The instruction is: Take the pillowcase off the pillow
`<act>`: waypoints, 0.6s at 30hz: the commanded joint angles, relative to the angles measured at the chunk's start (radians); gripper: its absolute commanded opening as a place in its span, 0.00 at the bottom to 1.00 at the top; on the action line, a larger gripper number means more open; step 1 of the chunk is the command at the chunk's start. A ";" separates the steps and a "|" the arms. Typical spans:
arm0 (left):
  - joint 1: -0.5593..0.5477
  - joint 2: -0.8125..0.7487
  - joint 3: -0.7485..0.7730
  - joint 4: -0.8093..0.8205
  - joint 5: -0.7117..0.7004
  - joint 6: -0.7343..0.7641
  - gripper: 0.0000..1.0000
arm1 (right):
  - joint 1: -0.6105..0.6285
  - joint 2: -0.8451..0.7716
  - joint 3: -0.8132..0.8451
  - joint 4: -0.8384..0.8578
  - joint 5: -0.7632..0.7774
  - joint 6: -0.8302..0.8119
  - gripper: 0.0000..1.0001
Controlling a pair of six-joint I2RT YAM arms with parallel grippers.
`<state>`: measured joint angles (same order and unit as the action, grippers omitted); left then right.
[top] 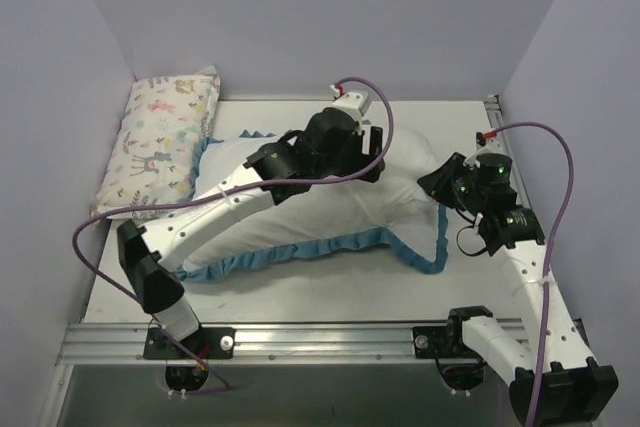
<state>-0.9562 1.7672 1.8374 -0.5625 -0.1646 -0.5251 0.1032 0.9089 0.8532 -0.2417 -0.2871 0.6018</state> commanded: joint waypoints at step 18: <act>0.054 -0.601 -0.693 -0.136 -0.343 -0.217 0.87 | 0.018 0.085 0.213 -0.102 0.143 -0.103 0.00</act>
<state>-0.9016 1.1538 1.1526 -0.7517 -0.4973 -0.7155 0.1143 1.0050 1.0195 -0.3943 -0.1780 0.5232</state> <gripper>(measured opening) 0.870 0.165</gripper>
